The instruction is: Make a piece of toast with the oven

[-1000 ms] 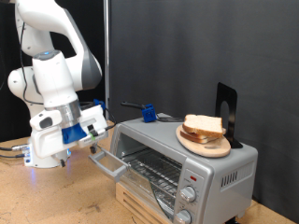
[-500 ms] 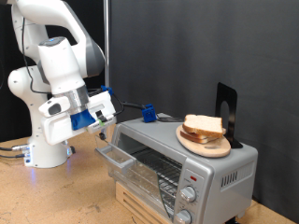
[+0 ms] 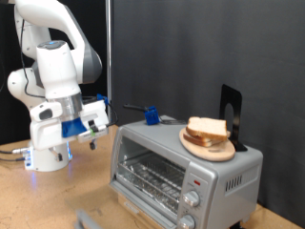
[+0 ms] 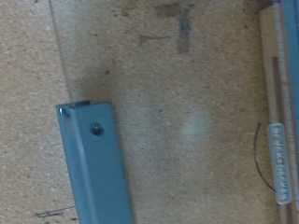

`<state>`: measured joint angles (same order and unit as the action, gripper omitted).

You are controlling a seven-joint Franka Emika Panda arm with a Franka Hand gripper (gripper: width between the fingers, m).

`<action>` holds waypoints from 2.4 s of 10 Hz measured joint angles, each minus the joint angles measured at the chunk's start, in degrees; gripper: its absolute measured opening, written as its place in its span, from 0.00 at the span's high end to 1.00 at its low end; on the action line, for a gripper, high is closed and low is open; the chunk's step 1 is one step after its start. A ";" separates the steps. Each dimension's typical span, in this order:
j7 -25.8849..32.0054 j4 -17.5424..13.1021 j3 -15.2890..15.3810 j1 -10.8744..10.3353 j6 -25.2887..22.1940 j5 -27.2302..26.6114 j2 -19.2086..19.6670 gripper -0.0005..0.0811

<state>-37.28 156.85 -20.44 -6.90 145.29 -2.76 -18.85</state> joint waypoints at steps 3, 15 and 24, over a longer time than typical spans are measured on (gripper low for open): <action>3.01 -0.03 -0.92 2.05 -1.75 2.91 0.37 0.16; 13.15 -8.12 -11.19 2.92 -11.88 -9.07 -8.53 0.16; 27.00 -12.56 -8.66 -7.32 -14.17 -15.45 -13.17 0.16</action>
<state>-10.28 144.29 -29.10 -14.22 131.13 -18.21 -32.02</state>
